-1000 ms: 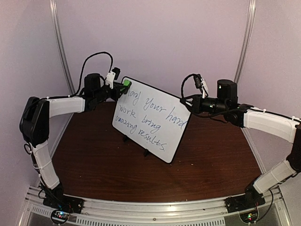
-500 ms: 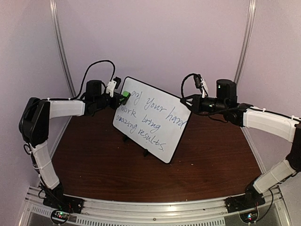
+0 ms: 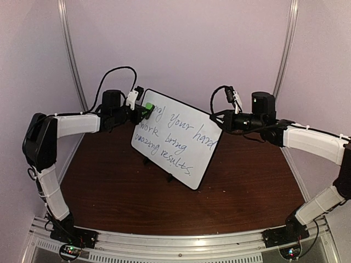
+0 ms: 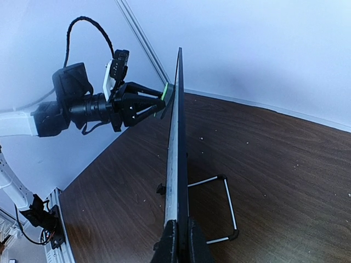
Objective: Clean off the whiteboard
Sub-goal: Erase the center of the whiteboard.
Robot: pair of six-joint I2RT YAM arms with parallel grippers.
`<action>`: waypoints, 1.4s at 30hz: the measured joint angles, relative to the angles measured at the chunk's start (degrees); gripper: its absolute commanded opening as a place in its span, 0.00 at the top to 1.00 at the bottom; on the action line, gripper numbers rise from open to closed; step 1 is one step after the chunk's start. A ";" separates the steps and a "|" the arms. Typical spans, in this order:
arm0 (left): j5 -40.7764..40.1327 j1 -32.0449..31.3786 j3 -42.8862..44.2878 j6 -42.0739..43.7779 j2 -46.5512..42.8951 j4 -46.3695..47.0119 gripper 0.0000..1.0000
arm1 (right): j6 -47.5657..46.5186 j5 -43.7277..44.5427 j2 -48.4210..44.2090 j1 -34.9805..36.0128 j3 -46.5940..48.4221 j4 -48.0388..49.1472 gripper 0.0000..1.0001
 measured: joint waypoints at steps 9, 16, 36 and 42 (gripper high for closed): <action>-3.58 -2.14 -4.48 -0.20 -0.74 0.07 0.83 | 1.25 1.01 0.02 -0.02 0.00 -0.57 1.00; -3.63 -2.25 -1.16 -0.15 -0.63 -4.17 0.83 | 1.01 0.98 0.02 0.00 0.00 -0.79 1.00; -4.15 -3.37 -3.04 -1.29 -2.05 -1.90 0.83 | -0.44 0.61 0.02 0.42 0.22 -1.07 1.00; -4.61 -3.37 -3.65 -1.46 -2.34 -1.86 0.83 | -0.44 0.61 0.02 0.42 0.22 -1.07 1.00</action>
